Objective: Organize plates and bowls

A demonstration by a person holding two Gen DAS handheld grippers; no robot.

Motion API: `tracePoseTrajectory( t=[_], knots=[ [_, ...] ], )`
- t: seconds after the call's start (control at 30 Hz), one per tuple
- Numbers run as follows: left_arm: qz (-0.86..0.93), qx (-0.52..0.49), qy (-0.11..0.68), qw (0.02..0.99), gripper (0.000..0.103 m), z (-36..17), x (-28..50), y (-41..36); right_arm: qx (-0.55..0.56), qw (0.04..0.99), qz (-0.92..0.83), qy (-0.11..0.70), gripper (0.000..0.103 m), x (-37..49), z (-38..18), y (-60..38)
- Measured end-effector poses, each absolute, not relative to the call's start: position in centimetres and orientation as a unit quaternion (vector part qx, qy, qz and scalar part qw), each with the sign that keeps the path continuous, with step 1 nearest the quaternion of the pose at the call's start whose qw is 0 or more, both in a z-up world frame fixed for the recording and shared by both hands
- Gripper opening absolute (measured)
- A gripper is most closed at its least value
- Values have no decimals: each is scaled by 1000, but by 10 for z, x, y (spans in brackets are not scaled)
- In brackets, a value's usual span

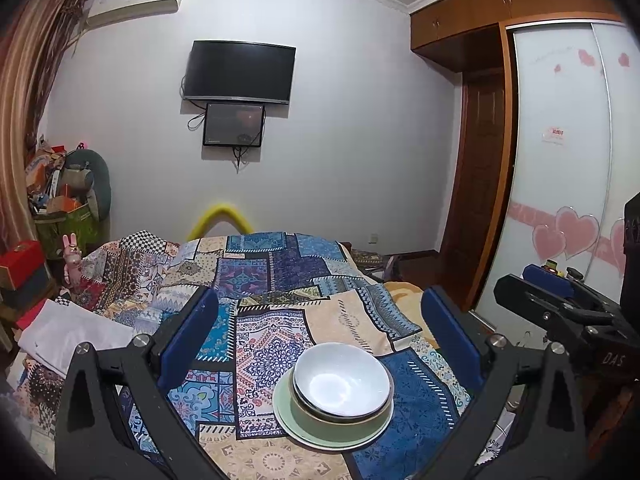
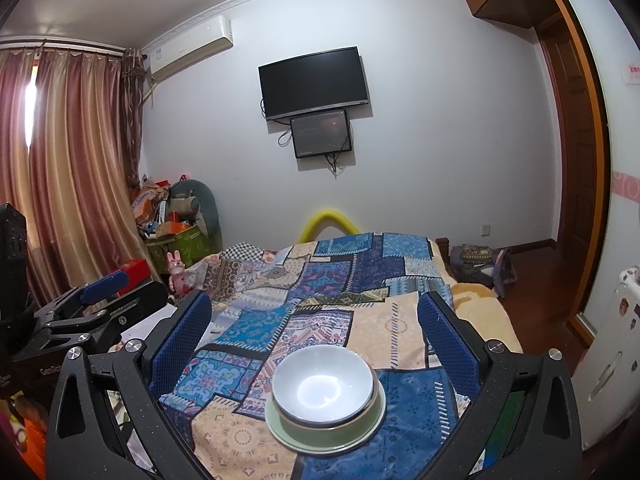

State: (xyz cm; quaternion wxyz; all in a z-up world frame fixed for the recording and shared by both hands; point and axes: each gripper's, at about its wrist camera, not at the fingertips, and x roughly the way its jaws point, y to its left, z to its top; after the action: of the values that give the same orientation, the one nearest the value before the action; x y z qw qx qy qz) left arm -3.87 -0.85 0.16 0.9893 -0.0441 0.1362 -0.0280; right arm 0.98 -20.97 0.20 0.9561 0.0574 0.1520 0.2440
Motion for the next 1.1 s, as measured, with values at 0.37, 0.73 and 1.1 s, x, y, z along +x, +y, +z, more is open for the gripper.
tracePoseTrajectory(
  t=[0.37, 0.73, 1.1],
  knots=[
    [-27, -46, 140, 989, 103, 2, -35, -5, 56, 955, 248, 150, 103, 9, 3, -209],
    [-26, -47, 140, 989, 103, 3, -33, -6, 53, 955, 252, 148, 103, 9, 5, -209],
    [-32, -43, 140, 989, 103, 2, -33, -10, 52, 955, 252, 149, 103, 9, 4, -209]
  ],
)
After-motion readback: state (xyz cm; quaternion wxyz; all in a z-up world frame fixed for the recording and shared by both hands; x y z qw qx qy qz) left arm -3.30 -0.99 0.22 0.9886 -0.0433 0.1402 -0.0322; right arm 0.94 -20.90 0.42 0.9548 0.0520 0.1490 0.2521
